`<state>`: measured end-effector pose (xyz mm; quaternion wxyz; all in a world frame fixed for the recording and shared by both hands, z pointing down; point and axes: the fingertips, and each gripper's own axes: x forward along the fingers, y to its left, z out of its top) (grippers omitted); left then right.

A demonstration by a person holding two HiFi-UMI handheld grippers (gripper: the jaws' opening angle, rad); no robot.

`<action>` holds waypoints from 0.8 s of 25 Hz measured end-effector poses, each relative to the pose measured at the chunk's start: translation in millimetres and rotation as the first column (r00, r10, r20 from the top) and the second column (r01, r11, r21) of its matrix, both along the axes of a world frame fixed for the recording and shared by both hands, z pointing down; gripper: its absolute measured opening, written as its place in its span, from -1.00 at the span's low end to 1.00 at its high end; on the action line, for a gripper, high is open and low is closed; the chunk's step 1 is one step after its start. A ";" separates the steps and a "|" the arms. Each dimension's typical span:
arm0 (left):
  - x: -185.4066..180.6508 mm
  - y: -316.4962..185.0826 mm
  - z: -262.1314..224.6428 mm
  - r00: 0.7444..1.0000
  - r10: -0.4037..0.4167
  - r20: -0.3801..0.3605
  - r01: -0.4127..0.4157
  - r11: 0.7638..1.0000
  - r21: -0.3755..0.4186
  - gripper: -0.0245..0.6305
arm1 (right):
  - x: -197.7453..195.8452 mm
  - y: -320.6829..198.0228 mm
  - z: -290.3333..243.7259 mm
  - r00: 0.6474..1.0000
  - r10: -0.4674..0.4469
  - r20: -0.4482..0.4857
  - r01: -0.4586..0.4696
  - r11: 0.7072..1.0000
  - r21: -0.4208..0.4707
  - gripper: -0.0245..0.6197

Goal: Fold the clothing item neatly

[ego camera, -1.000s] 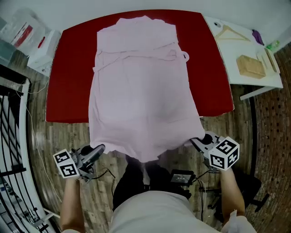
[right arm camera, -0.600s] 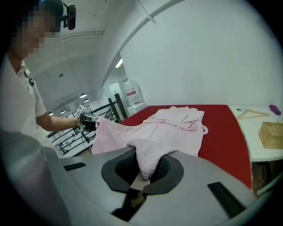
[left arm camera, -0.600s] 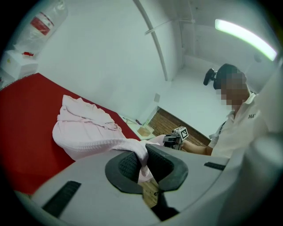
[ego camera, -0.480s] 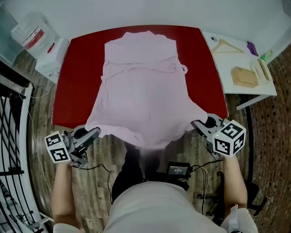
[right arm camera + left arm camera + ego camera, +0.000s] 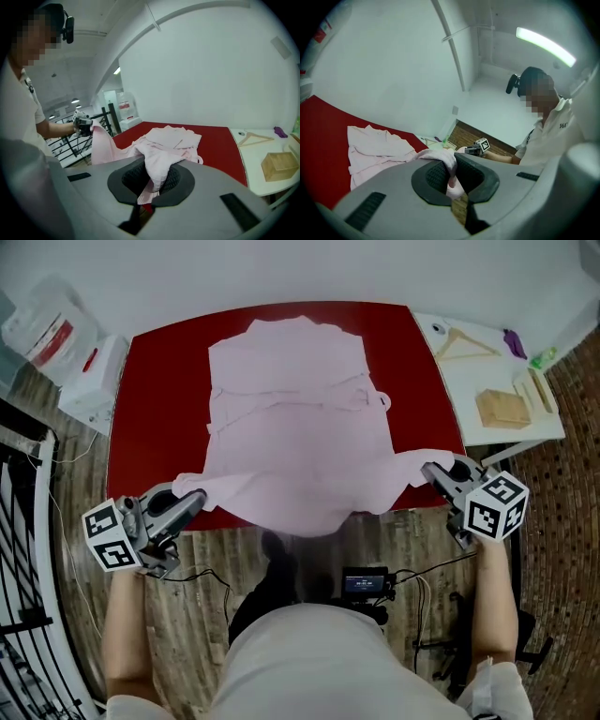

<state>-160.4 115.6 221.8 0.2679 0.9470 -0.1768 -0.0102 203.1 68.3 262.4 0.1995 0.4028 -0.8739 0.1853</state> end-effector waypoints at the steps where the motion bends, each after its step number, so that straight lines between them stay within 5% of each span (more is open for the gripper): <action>1: -2.2 -9.5 -1.1 1.000 0.010 -0.006 -0.010 1.000 0.000 -0.87 | 0.7 -8.3 0.5 1.000 0.019 -0.002 -0.019 1.000 0.002 -0.86; 7: -12.7 -62.3 -1.7 0.998 0.065 -0.015 -0.065 0.998 0.003 -0.88 | -2.7 -54.2 12.9 0.995 0.098 -0.037 -0.098 0.995 -0.002 -0.86; 20: -36.5 -138.6 16.1 0.993 0.117 -0.031 -0.118 0.993 -0.015 -0.88 | -15.9 -136.2 34.1 0.975 0.092 -0.204 -0.090 0.996 0.020 -0.86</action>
